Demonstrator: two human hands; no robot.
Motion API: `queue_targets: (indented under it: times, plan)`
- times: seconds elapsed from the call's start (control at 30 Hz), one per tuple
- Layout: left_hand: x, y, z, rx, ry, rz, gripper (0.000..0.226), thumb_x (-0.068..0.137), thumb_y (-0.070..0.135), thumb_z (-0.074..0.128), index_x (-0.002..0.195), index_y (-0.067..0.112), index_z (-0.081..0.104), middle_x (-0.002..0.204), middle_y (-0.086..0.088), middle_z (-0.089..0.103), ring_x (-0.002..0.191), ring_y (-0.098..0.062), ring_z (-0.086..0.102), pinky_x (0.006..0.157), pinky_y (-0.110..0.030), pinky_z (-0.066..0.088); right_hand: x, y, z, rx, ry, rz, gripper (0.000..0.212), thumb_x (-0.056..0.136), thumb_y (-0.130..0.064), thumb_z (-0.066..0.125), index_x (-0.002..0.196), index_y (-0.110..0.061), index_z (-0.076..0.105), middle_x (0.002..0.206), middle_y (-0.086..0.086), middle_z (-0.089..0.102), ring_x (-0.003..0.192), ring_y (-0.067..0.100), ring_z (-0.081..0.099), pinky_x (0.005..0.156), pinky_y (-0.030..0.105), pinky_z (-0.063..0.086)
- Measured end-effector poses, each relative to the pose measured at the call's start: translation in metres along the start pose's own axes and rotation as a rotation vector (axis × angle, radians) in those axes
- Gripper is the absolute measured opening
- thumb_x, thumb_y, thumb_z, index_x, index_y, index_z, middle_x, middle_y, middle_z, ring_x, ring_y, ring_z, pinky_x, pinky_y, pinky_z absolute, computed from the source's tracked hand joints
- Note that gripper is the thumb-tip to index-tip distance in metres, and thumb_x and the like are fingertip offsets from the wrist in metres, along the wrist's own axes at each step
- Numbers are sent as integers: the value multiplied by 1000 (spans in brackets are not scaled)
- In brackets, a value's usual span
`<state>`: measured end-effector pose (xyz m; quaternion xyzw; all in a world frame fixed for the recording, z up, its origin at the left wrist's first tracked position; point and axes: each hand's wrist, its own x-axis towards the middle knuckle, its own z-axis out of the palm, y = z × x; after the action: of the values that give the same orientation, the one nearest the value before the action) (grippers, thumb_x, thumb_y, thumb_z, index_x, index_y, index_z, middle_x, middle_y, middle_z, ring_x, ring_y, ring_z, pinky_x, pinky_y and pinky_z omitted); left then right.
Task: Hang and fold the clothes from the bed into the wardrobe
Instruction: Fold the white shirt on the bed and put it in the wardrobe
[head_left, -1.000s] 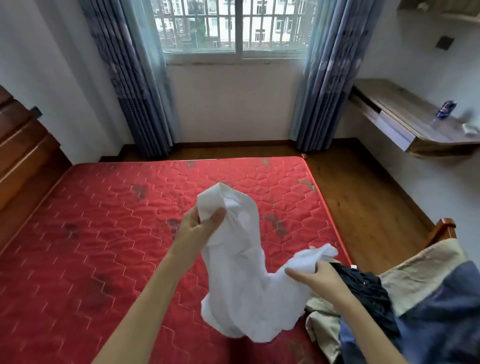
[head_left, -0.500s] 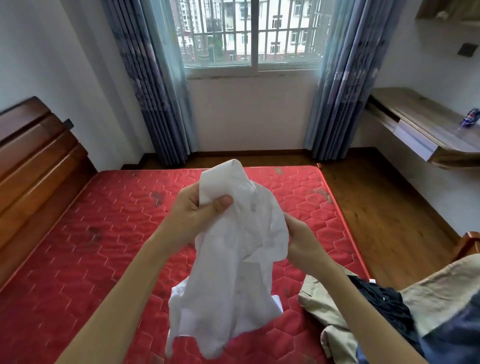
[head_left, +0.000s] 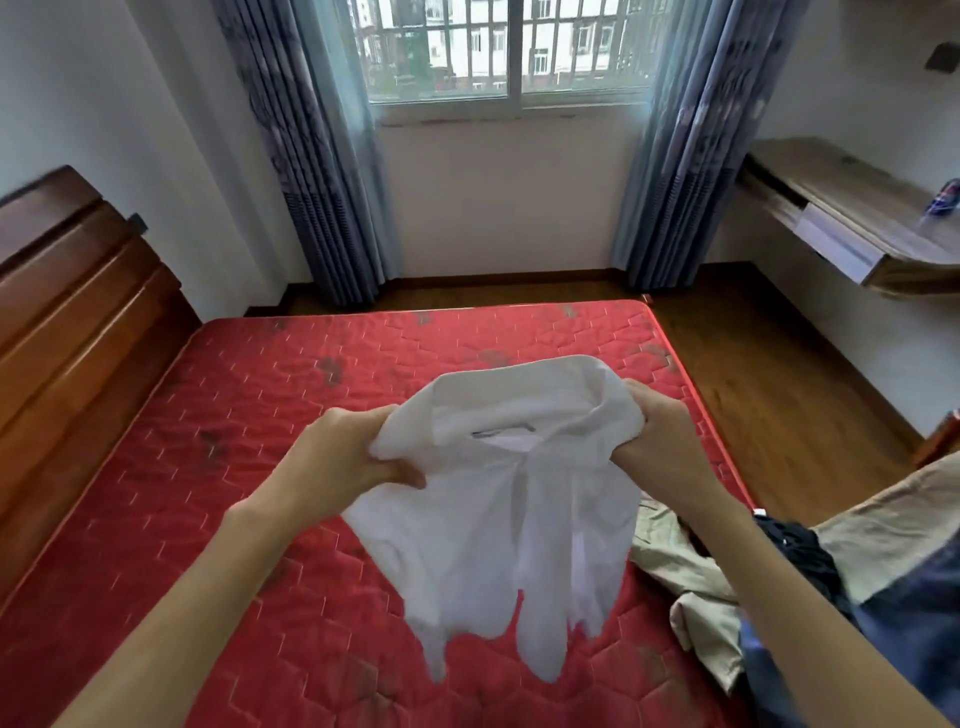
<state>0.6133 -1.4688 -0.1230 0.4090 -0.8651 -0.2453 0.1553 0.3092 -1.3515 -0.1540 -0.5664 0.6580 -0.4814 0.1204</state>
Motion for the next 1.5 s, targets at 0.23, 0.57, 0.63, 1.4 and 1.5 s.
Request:
queue_targets:
  times: [0.23, 0.57, 0.63, 1.4, 1.5]
  plan:
    - [-50, -36, 9, 58, 5, 49, 33, 87, 50, 68, 62, 29, 62, 51, 7, 55, 46, -9, 44, 51, -25, 38, -65, -12, 5, -226, 30, 2, 46, 74, -6, 71, 60, -29, 33, 46, -3, 40, 49, 15, 26, 47, 21, 29]
    - [-190, -37, 18, -139, 56, 33, 31, 100, 23, 56, 80, 0, 60, 76, -18, 57, 68, -32, 52, 61, -42, 42, -201, -57, -1, -249, -73, 74, 37, 67, -33, 83, 79, -8, 60, 63, 3, 61, 57, 22, 56, 56, 38, 48]
    - [-218, -38, 19, -129, 16, 24, 31, 99, 20, 56, 76, 0, 57, 70, -16, 53, 60, -23, 47, 58, -36, 40, -232, -67, 0, -251, -76, 72, 46, 62, -47, 73, 84, -7, 65, 65, 4, 64, 61, 30, 58, 59, 42, 49]
    - [55, -354, 195, -29, -203, -189, 51, 93, 47, 63, 60, 20, 35, 54, 9, 45, 54, -13, 33, 55, -34, 30, -15, 206, 274, -418, -480, 422, 20, 75, -32, 77, 81, -20, 63, 73, -7, 65, 74, 24, 58, 62, 37, 44]
    - [119, -428, 274, 36, -191, -269, 50, 92, 50, 61, 58, 22, 38, 55, 5, 46, 62, -22, 43, 58, -34, 35, 15, 306, 351, -449, -456, 461, 13, 76, -24, 74, 82, -16, 65, 74, -1, 65, 75, 28, 58, 64, 41, 47]
